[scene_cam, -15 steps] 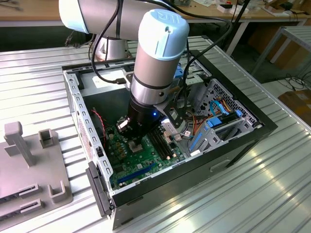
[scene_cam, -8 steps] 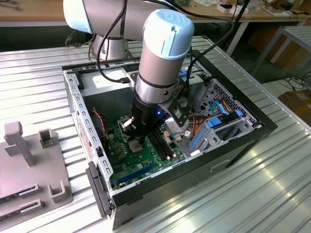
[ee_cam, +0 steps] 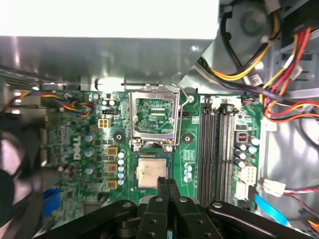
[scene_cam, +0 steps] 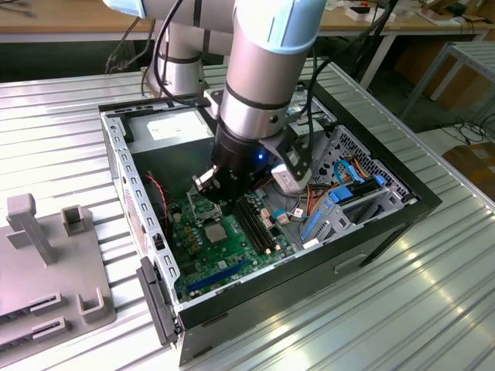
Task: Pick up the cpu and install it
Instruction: 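Close the cpu cover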
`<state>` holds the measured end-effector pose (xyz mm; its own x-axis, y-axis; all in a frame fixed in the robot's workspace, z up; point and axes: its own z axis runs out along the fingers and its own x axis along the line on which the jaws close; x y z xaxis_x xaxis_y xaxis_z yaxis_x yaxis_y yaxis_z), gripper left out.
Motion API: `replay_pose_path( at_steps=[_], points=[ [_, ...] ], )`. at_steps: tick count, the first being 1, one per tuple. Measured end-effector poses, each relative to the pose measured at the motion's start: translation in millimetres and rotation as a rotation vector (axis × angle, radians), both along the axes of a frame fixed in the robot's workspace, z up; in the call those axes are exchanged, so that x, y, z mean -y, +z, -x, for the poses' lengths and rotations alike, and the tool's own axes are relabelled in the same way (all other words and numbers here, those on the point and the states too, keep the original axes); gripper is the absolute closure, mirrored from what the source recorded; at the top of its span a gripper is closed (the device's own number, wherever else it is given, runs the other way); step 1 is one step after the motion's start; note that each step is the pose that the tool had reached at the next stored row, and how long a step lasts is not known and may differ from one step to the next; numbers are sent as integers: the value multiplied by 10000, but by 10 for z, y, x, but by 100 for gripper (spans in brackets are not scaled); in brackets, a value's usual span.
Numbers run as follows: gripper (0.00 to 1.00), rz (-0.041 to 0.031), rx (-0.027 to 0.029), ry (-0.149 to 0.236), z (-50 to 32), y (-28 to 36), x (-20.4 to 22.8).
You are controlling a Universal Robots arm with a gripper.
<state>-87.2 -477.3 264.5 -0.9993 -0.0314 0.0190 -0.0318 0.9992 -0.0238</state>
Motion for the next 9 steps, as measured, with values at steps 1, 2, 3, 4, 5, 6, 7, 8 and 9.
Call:
replay_pose_path(
  at_steps=[1, 2, 3, 4, 5, 6, 7, 8, 9],
  points=[
    [89, 1, -1, 0, 0, 48, 0],
    [89, 0, -1, 0, 0, 77, 0],
    [89, 0, 0, 0, 0, 89, 0],
    [89, -2, 1, 0, 0, 88, 0],
    [89, 2, 0, 0, 0, 89, 0],
    [89, 6, -1, 1, 0, 89, 0],
    [89, 8, 1, 1, -17, 89, -5],
    [89, 6, 0, 8, -42, 88, -6],
    [89, 5, 0, 17, -59, 87, -7]
  ],
)
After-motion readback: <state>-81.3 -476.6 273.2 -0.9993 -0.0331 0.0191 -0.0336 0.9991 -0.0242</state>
